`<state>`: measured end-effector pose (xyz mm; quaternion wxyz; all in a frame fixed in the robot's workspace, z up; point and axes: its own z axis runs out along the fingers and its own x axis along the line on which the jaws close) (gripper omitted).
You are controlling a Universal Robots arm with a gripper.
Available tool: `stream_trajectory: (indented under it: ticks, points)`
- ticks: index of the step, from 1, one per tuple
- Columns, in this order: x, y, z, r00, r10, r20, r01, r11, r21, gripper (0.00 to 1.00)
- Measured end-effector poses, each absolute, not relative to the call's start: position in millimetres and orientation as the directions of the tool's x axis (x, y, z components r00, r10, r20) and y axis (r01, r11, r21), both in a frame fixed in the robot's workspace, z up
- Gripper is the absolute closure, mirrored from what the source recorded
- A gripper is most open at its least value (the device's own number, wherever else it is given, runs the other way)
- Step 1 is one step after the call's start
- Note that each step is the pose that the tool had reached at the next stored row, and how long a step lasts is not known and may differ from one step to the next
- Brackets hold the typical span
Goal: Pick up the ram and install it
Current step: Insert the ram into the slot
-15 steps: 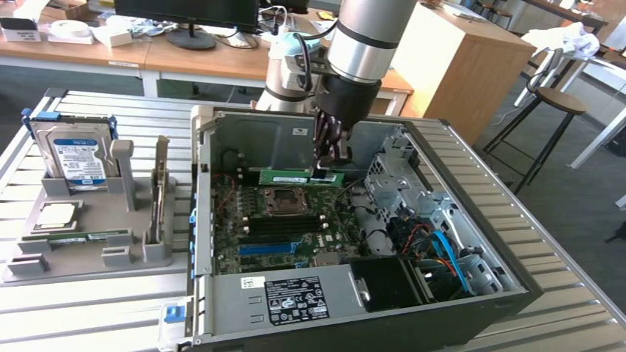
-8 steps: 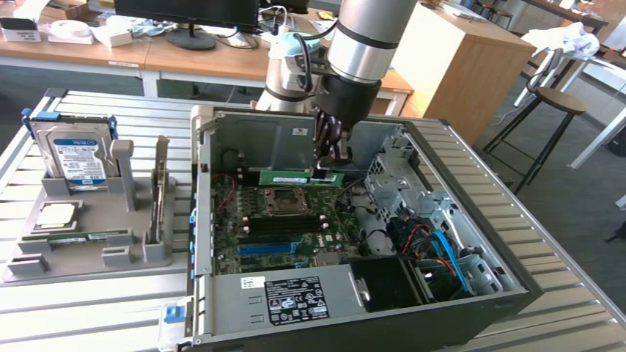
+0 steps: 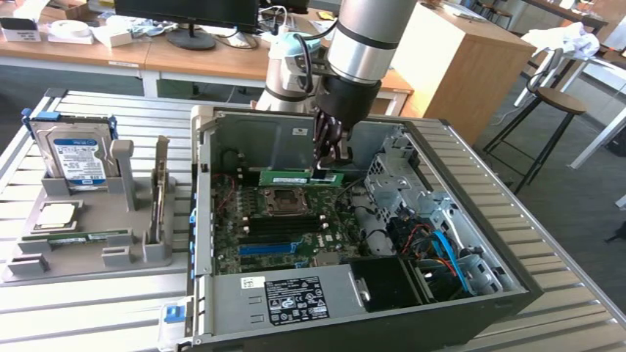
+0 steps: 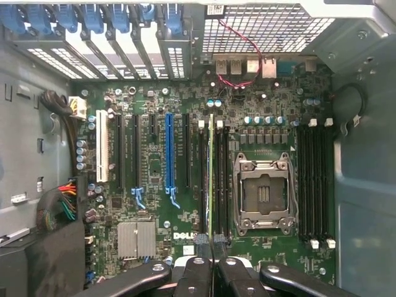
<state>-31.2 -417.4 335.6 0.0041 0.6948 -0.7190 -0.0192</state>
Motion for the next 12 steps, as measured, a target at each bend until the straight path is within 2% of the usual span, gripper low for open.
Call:
stream_trajectory:
  ticks: [12]
  points:
    - [-31, -417, 321, -0.035, -0.999, -0.02, -0.999, 0.034, 0.034, 0.89]
